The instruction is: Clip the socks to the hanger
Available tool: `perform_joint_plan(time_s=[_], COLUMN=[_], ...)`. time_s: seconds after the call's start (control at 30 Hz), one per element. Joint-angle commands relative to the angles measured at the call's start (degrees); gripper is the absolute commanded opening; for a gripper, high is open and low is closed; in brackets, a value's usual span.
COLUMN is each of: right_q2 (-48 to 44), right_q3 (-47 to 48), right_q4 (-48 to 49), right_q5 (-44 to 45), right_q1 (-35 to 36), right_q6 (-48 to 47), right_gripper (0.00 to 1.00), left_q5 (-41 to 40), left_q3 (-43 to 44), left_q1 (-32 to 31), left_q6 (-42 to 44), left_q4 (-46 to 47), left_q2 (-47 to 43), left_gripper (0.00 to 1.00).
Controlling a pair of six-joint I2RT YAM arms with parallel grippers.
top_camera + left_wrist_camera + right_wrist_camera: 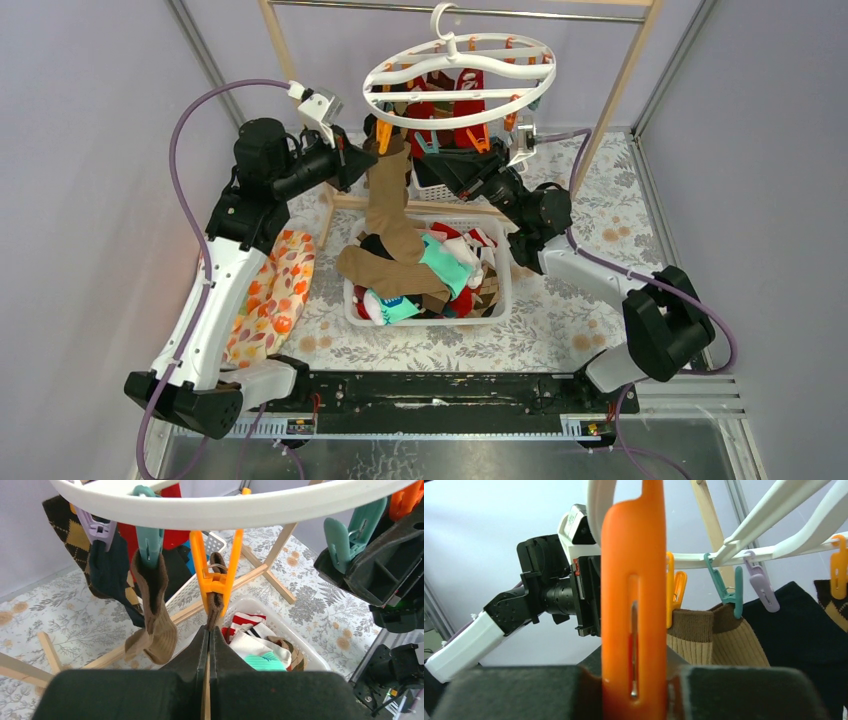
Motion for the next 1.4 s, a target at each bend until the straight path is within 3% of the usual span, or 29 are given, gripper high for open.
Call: perform_joint_plan(time_s=[0.0,0.1,0.13,0.2,0.37,0.5,0.77,1.37], right_q2=[-3.80,-4.80,-4.93,-5.22,-4.99,-3.74,0.00,1.96], right_q3=[1.75,2.33,2.34,2.58,3.29,5.32,8.76,10.78], right_q4=[-2.64,-7.72,-9.00,-11.61,-15.48,-16.95,-16.01,-17.56], right_q5=[3.83,7.62,9.06,11.75,19.05,24.74,27.24,29.49], right_q1=[1.60,3.36,3.86,4.93,8.17,10.66,13.09,15.69], right_q6=[-6.58,-11.73,-13.14,-15.95,-23.37,-29.07,-30.93,-33.92], right_gripper=[0.05,0.00,0.00,0.00,0.00,0.00,0.00,0.00], left_q5=[-3.36,-6.67,-7.75,-8.18,-5.50,0.56,6.88,5.28], left_q3=[2.47,3.18,3.45,3.99,5.75,7.12,8.21,11.43], left_q1=[0.06,0.04,0.06,0.12,0.11,0.10,0.08,-0.02], left_q6=[3.93,5.57,5.60,5.60,-1.07,-9.90,-23.23,-27.79], left_q4=[2.49,4.09,4.23,3.54,-0.68,-1.98,2.94,8.93], left_q2=[0.42,1.72,2.13,2.53,1.58,0.17,2.22,8.97], left_gripper=[0.00,0.00,0.06,0.38,0.64,0.68,0.74,0.60])
